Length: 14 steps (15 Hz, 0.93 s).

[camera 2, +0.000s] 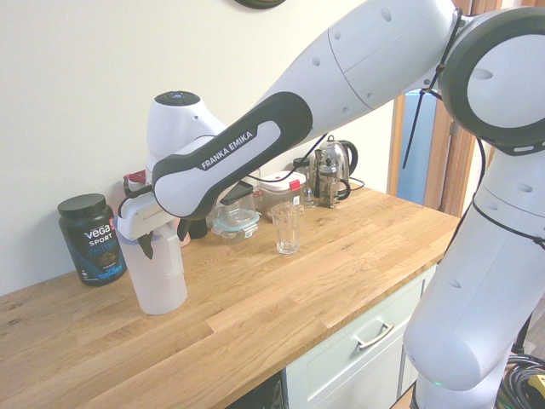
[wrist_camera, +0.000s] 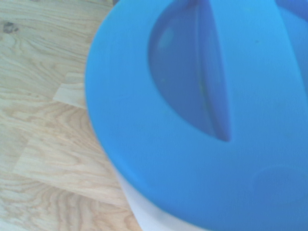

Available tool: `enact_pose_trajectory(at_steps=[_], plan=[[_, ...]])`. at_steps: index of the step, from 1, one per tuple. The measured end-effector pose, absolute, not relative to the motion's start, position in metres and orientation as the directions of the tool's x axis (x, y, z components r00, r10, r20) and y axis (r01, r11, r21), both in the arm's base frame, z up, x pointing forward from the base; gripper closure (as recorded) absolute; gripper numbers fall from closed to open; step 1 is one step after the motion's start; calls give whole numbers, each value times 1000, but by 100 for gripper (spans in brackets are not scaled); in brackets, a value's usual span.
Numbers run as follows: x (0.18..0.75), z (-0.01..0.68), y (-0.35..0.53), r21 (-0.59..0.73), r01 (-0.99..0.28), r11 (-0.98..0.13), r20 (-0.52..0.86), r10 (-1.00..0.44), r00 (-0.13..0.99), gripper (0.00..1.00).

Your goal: Pour me some water

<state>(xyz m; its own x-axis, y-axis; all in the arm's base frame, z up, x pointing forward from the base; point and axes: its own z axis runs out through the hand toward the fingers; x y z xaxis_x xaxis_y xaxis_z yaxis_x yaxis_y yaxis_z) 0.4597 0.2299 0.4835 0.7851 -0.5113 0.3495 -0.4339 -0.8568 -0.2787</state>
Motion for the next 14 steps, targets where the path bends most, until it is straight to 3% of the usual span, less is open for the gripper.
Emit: enact_pose_trajectory(at_steps=[14], plan=[[458,482,229,-271,-453,-849,335,-524,783,100]])
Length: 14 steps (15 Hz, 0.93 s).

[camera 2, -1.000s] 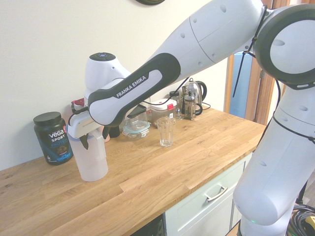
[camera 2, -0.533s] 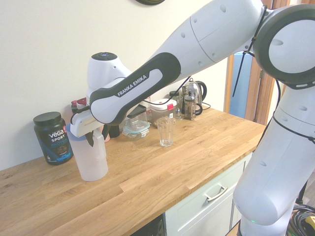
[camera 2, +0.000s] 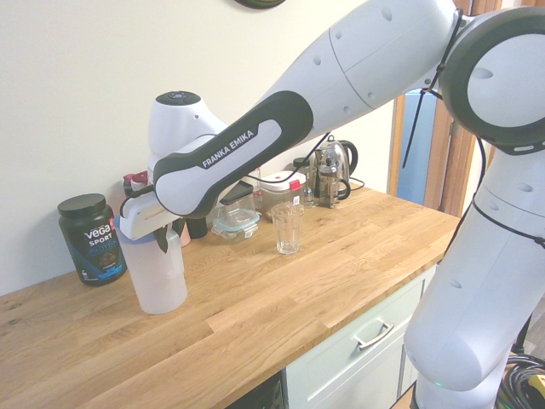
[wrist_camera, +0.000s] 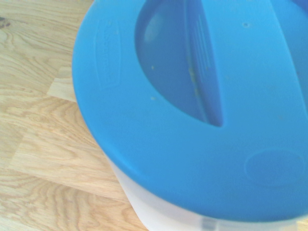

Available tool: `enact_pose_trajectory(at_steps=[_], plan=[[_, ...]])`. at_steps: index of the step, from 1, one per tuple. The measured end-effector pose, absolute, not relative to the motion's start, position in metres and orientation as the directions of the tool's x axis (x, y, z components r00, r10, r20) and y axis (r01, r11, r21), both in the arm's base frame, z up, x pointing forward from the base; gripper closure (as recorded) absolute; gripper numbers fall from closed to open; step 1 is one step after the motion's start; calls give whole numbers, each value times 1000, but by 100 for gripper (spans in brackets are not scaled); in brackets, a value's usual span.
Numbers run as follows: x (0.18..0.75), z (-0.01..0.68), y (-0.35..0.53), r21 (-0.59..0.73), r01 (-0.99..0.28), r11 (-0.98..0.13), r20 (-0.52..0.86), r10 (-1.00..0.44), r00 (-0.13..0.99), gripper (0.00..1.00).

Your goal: Pour me some water

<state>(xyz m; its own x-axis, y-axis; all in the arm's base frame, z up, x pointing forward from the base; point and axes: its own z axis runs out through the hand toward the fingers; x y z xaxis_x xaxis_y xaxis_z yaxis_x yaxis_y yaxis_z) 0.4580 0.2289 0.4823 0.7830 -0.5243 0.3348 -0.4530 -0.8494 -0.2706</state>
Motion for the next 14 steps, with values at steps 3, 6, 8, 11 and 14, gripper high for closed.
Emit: enact_pose_trajectory(at_steps=[3,6,8,11,14], plan=[[457,484,226,-274,-469,-839,314,-539,781,100],[450,497,219,-284,-476,-832,278,-547,790,100],[443,514,213,-296,-467,-833,269,-542,796,100],[429,549,194,-299,-441,-846,289,-521,803,100],[419,592,146,-224,-319,-921,283,-375,883,100]])
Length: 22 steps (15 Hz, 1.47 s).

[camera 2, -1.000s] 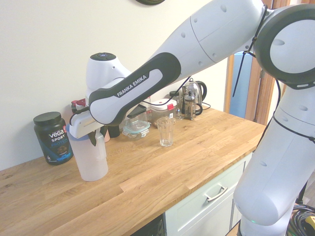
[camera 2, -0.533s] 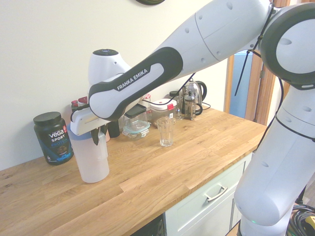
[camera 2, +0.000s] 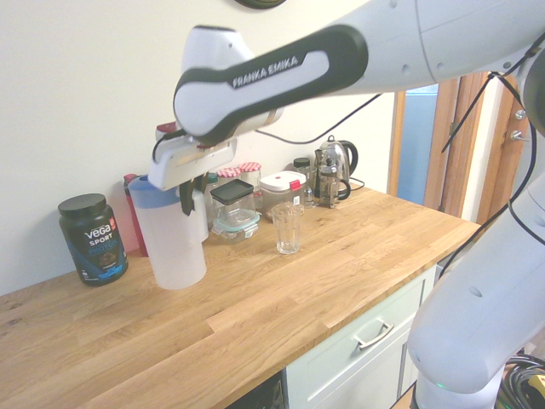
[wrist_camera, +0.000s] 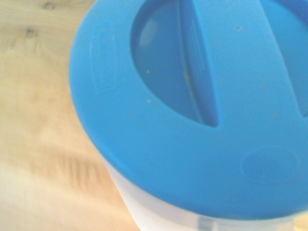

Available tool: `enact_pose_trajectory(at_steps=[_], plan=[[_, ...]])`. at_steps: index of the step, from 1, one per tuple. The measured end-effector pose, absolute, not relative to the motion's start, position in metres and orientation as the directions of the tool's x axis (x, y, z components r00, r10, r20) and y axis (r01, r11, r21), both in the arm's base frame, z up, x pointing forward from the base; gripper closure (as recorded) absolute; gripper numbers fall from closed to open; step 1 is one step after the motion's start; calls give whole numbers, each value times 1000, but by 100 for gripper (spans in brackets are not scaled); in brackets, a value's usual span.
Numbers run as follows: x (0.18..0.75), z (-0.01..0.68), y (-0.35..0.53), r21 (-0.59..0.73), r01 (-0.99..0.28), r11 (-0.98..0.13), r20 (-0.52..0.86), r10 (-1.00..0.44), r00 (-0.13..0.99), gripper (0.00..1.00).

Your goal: Pour me some water

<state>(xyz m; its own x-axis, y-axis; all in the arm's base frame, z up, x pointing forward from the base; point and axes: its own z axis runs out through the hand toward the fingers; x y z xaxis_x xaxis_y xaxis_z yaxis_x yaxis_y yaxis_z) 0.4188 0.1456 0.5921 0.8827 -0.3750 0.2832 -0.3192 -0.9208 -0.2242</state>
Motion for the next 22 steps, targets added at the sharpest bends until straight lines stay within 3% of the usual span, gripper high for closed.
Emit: enact_pose_trajectory(at_steps=[8,13,22], plan=[[427,682,-29,-136,-77,-988,254,-110,961,100],[436,679,-133,-100,115,-988,191,94,977,100],[417,672,-234,-49,180,-982,167,170,971,100]])
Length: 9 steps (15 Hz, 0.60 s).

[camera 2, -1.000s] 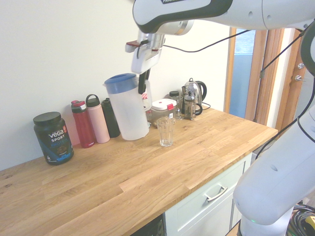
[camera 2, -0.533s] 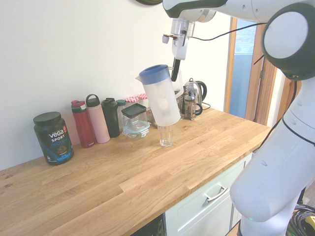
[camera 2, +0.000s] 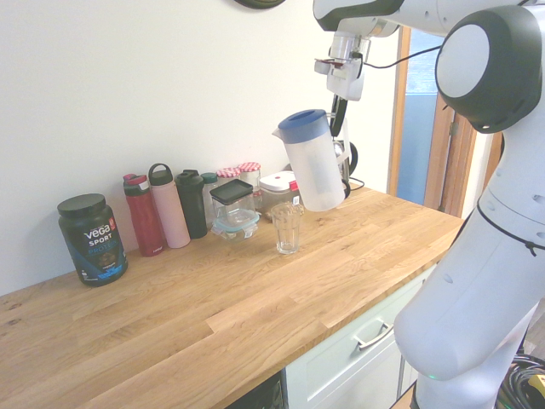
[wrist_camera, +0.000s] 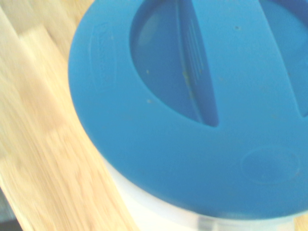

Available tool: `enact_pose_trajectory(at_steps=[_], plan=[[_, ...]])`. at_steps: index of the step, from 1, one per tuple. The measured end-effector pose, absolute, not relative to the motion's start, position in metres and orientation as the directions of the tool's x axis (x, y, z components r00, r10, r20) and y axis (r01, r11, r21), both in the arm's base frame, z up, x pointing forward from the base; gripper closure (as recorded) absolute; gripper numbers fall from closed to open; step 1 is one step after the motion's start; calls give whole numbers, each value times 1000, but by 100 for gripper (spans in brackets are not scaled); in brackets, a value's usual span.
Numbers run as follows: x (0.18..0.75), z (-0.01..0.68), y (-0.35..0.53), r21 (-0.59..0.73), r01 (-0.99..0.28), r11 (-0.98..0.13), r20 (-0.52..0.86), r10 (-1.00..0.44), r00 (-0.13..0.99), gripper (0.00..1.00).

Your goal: Pour me some water

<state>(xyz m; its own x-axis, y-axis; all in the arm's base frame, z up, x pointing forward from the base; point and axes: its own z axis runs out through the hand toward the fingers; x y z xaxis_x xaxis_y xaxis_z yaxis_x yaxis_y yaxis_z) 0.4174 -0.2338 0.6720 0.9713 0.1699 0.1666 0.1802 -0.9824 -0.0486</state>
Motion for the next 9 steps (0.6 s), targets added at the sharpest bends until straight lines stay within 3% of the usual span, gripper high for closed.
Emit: enact_pose_trajectory(at_steps=[9], plan=[[426,610,-273,64,196,-978,55,200,978,100]])
